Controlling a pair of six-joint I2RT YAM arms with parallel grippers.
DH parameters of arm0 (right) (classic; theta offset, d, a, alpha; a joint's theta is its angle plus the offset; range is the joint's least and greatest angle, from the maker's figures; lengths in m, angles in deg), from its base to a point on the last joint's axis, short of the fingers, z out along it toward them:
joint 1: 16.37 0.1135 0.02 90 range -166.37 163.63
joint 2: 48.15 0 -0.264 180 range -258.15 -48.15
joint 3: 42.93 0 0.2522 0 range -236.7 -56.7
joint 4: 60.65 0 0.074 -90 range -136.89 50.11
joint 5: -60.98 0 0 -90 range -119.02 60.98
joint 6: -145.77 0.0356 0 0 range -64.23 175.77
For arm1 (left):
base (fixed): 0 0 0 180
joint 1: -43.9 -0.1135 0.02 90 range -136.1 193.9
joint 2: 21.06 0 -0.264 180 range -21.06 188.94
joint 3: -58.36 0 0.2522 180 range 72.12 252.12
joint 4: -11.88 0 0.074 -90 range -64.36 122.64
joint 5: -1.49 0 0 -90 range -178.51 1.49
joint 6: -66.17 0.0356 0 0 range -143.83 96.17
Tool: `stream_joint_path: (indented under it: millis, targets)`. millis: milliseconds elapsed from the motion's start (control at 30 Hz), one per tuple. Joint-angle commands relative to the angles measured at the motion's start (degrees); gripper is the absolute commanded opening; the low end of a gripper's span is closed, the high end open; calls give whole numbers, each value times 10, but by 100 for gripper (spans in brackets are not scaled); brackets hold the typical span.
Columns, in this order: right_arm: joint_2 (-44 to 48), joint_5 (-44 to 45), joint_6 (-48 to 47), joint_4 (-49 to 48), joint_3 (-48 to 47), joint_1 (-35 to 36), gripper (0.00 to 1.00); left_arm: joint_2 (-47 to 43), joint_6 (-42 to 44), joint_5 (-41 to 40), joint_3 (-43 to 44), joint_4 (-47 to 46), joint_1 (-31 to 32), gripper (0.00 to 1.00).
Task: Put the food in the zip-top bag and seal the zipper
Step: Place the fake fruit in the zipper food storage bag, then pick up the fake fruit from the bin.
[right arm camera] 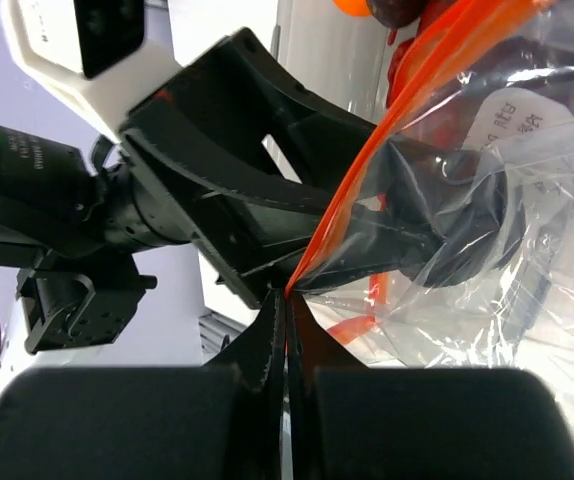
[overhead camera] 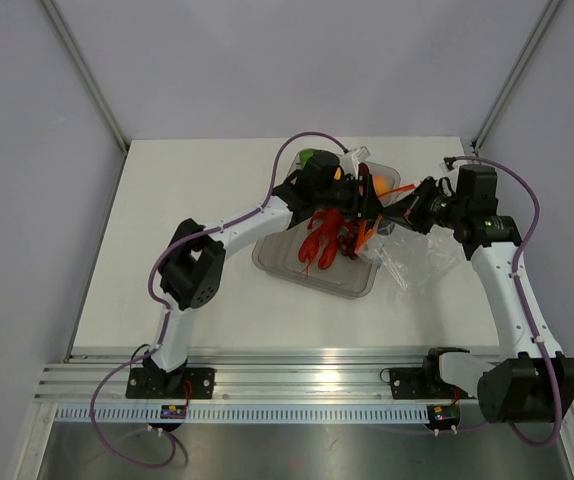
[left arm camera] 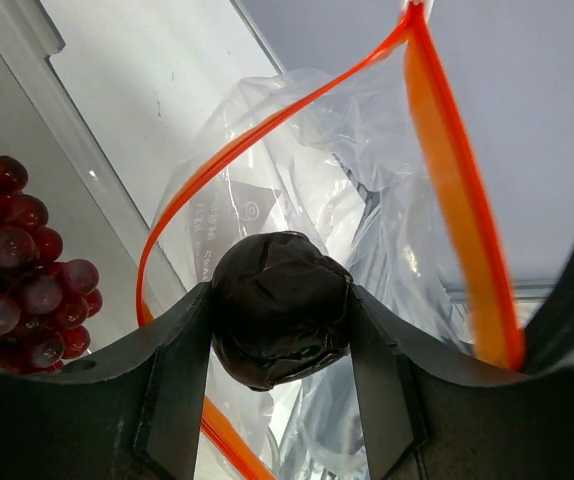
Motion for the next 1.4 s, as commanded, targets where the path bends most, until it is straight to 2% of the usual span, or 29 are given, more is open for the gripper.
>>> stream_joint_path:
  millis: [0,133,167,300,467,633,800,933,1100,1167,1233,1367]
  targets:
    - [14,-20,27,-41,17,2,0,-3,-5,17,29,-28,2,0]
    - [18,-7,25,-38,25,2,0,-8,15,40,29,-12,2,47]
    - [19,-5,24,-37,27,2,0,-12,19,45,28,2,2,66]
    - [22,9,27,-40,40,3,0,-48,59,50,23,50,2,81]
    - [28,20,32,-45,50,2,0,-109,114,54,7,116,3,86]
    - [35,39,26,-36,49,2,0,-161,165,28,-8,176,-10,82]
    - [47,61,17,-18,44,3,0,-205,173,26,-45,177,-47,78]
    - [55,76,11,-4,37,2,0,-193,169,8,-52,190,-89,77]
    - [69,102,-7,28,20,3,0,-119,186,-173,23,286,-91,75]
    - [71,107,-12,38,19,3,0,-80,181,-237,54,294,-90,75]
    - [75,108,-14,42,20,3,0,-40,165,-271,73,301,-89,77]
    - [80,105,-16,42,29,2,0,38,139,-345,170,323,-85,78]
